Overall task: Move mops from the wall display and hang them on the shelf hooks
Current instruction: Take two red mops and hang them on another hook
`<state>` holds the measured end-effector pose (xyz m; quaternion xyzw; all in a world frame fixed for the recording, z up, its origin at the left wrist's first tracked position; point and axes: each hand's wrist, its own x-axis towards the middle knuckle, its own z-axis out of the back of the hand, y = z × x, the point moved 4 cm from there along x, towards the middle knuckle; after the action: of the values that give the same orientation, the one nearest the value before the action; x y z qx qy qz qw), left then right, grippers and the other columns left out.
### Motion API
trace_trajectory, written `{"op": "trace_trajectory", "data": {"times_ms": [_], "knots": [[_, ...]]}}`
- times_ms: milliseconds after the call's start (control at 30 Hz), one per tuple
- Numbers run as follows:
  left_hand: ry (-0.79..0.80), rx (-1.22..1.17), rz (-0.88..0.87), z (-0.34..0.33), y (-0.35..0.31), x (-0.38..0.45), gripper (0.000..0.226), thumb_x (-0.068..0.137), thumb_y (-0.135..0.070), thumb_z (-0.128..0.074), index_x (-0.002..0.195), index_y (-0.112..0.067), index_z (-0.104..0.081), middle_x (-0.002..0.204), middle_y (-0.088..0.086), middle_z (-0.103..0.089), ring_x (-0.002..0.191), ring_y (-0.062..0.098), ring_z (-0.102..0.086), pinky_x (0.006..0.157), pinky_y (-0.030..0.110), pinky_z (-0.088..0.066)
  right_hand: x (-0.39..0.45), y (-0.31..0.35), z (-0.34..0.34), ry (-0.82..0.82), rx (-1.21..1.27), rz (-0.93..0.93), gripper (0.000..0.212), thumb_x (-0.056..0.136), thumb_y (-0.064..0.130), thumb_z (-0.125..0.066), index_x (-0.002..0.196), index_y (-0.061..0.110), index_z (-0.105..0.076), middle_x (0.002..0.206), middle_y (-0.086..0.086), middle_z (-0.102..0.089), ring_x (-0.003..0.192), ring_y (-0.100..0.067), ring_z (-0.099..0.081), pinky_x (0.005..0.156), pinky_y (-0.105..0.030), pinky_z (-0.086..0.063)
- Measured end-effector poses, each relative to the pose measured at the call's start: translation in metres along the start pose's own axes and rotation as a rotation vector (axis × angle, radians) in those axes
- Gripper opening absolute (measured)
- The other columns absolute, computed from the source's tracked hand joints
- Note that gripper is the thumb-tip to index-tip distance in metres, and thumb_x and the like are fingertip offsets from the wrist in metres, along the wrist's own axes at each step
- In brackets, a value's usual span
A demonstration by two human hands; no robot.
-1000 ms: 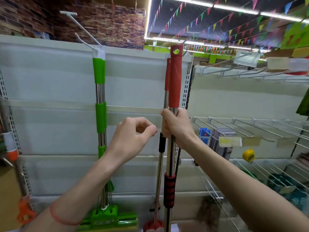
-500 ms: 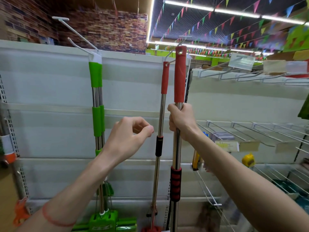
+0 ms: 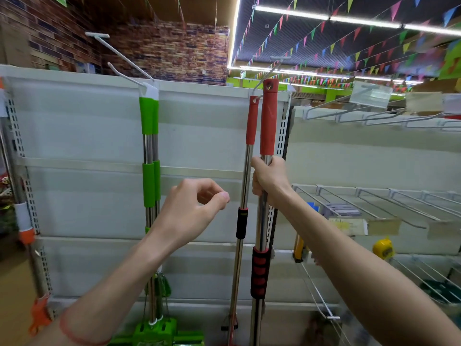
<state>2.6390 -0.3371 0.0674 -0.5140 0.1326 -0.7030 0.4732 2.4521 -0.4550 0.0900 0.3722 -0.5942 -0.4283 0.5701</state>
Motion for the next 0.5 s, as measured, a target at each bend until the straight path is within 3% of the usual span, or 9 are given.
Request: {"op": "trace_trajectory", "data": {"times_ms": [233, 500], "knots": [[-0.009, 0.0, 0.033, 0.002, 0.003, 0.001, 0.024, 0.083, -0.046, -0.064, 0.076, -0.027, -0.077, 0.075, -0.016, -0.078, 0.078, 0.005, -0.074, 0.075, 0.036, -0.061, 0.008, -0.008, -0.002, 0.078, 0.075, -0.042, 0.034, 0.092, 0.006, -0.051, 0.066, 0.022, -0.036, 0.05, 0.002, -0.03, 0.039, -0.015, -0.026, 0.042, -0.026, -0.024], [-0.032, 0.014, 0.066, 0.002, 0.011, 0.001, 0.025, 0.082, -0.047, -0.063, 0.078, -0.027, -0.078, 0.075, -0.014, -0.078, 0.079, 0.007, -0.074, 0.078, 0.041, -0.063, 0.028, -0.023, -0.008, 0.115, 0.124, -0.086, 0.036, 0.091, 0.004, -0.048, 0.064, 0.023, -0.033, 0.049, 0.004, -0.029, 0.038, -0.013, -0.023, 0.04, -0.023, -0.022]]}}
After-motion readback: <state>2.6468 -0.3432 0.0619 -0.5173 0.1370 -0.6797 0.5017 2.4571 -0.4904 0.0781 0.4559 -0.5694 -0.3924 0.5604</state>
